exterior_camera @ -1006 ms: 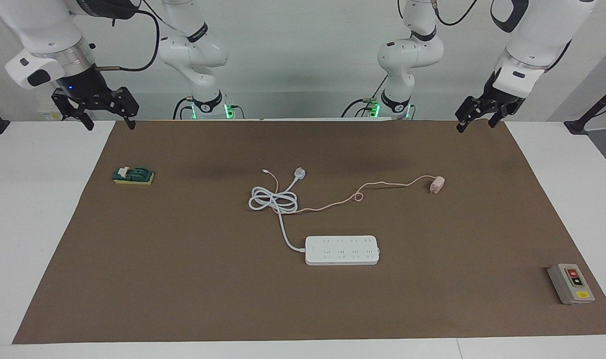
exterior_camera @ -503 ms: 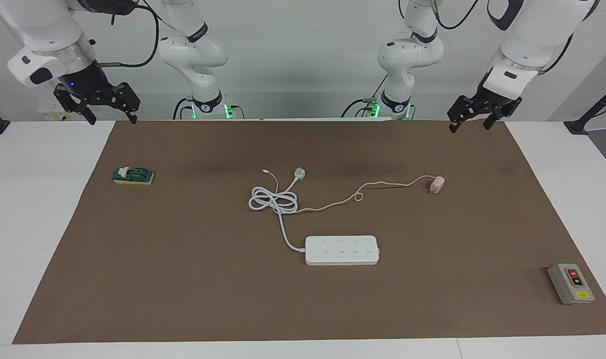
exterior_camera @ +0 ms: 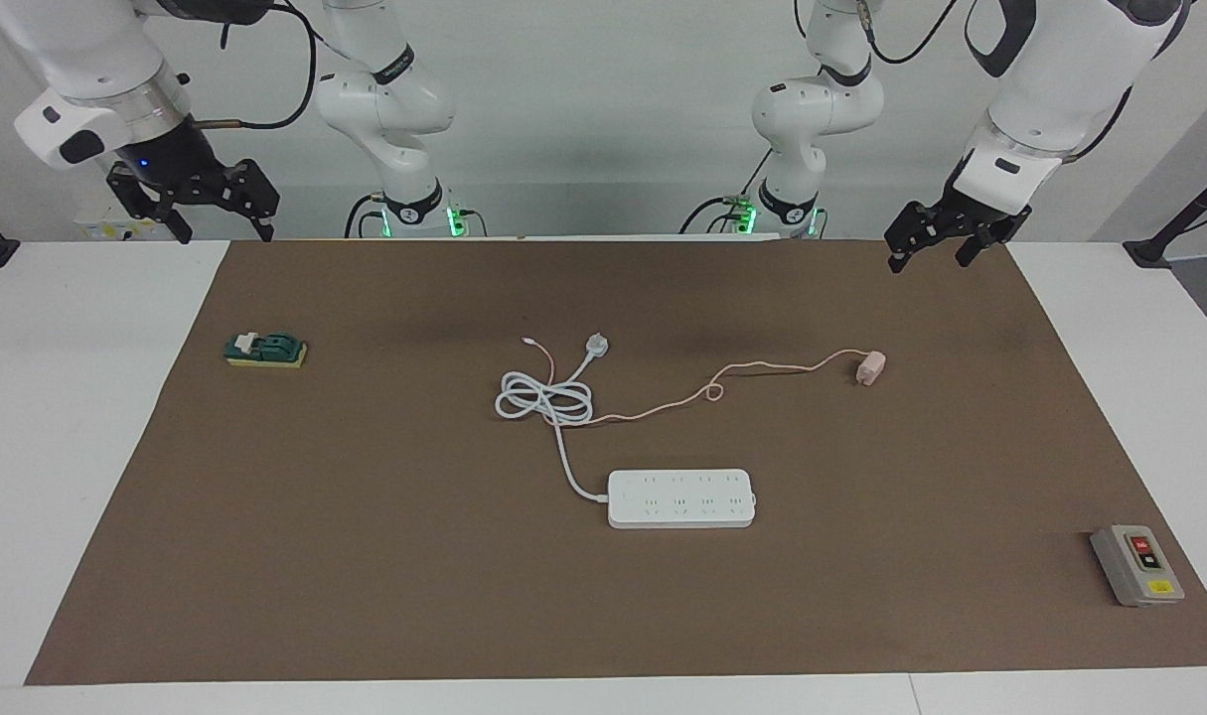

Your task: Unplug charger and place it aside

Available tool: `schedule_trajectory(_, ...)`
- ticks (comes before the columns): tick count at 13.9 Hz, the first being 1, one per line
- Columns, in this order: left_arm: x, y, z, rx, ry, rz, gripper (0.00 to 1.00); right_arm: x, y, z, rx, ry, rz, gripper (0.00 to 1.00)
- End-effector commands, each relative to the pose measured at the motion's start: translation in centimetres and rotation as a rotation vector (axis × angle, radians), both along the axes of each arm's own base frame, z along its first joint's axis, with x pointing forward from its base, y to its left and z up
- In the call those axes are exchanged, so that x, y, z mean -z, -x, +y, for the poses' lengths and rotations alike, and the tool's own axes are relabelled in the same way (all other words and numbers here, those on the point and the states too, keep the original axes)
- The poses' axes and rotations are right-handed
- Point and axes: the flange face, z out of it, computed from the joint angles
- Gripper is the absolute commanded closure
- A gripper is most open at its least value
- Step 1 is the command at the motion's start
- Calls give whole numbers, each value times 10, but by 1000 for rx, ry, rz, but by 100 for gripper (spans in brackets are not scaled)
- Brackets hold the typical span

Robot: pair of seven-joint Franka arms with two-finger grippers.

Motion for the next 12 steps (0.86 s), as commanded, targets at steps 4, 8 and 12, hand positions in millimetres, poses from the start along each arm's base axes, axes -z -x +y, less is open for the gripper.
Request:
schedule_trajectory(4, 2, 3, 5, 31, -10, -14, 0, -2, 3, 1, 3, -16, 0, 0)
schedule_trajectory(8, 1, 4, 6, 27, -10, -16, 0, -2, 3, 2, 1, -16, 0, 0)
schedule_trajectory(12, 1, 3, 7, 19, -10, -16, 0, -1, 3, 2, 1, -16, 2, 0)
